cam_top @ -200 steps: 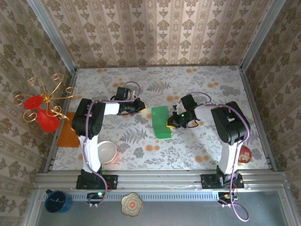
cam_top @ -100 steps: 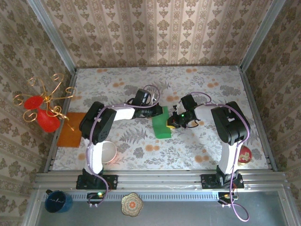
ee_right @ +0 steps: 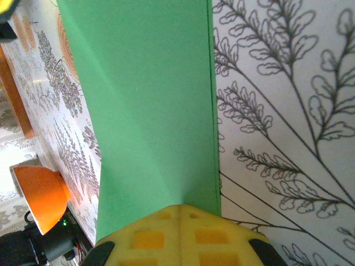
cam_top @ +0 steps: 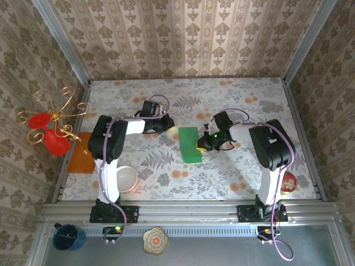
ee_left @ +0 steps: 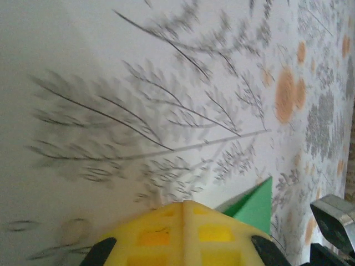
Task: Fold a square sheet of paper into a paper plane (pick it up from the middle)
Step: First fold the square sheet of paper in half at the center of the table.
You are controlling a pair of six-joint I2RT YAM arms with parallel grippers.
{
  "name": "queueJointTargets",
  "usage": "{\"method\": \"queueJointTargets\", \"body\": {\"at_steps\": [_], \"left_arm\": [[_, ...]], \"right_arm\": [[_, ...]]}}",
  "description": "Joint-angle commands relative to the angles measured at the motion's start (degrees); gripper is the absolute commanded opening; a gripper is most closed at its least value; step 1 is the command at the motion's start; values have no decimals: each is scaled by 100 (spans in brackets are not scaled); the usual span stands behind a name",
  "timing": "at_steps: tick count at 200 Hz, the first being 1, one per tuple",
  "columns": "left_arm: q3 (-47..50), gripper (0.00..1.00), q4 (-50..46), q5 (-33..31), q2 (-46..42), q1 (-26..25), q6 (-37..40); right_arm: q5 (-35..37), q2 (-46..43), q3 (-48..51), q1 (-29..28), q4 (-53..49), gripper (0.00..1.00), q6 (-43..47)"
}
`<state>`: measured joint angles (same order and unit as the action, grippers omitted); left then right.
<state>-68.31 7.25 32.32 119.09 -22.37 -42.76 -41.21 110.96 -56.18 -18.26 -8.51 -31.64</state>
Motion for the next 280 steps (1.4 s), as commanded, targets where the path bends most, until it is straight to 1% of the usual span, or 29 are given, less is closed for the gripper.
{"method": "queueJointTargets", "body": {"at_steps": [1,17,20,40,69,97,120,175,201,235,247,262,280], "left_arm": [[-210,2,-872,-216,-449,-78,449],[-187,2,-1156,-279,-906,-330,527],[-176,2,-1201,-313,-992,-504,532],[27,3,-1313,-432,-1335,-1007,410],[371,2,-1217,-324,-1318,-1596,21],[574,2,-1146,-170,-1091,-1869,-264],[837,2,-961,-60,-989,-1897,-449],[1475,1,-996,-191,-1075,-1774,-443],[2034,1,-899,-149,-1308,-1593,-452],[2689,1,-867,-85,-1936,-1137,-435],[2720,1,-881,-48,-2187,-1044,-434],[2579,1,-837,27,-2407,-1094,-491],[2429,2,-202,333,-2420,-1240,-879]], "right_arm": [[1466,585,406,130,-942,1,-53],[1465,573,424,130,-920,1,-62],[1459,583,424,127,-916,2,-62],[1441,607,424,125,-889,2,-71],[1427,624,424,127,-863,1,-71],[1418,612,409,134,-888,1,-53],[1433,618,432,132,-880,1,-53],[1565,696,468,133,-936,1,-71],[1733,746,451,135,-1051,1,-75],[1779,750,459,136,-1030,1,-114],[1774,743,460,132,-1013,1,-128],[1750,734,468,130,-1003,1,-132],[1737,719,484,134,-986,1,-145]]}}
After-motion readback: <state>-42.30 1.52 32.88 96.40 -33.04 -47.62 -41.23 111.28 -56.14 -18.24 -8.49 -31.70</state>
